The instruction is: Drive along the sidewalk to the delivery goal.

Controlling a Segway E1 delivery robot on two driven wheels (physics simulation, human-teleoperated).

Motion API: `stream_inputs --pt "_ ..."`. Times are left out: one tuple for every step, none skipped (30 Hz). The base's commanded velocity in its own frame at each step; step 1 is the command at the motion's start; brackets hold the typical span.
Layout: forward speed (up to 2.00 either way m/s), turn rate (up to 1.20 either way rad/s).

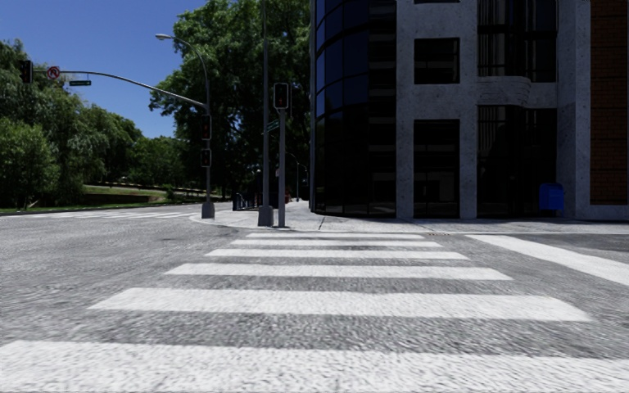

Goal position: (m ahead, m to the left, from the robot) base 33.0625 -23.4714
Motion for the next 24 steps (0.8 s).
stream_inputs --pt "2.0 -0.25" --pt "2.0 -0.25" --pt "2.0 -0.25" --pt "2.0 -0.08" --pt "2.0 0.0" --pt "2.0 0.0" --pt "2.0 0.0" --pt "2.0 0.0" --pt "2.0 0.0" --pt "2.0 0.0" --pt "2.0 0.0" --pt "2.0 0.0" --pt "2.0 0.0" --pt "2.0 0.0" --pt "2.0 0.0" --pt "2.0 0.0" --pt "2.0 0.0" --pt "2.0 0.0" --pt "2.0 0.0" --pt "2.0 0.0" --pt "2.0 0.0" --pt "2.0 0.0" --pt "2.0 0.0" --pt "2.0 0.0"
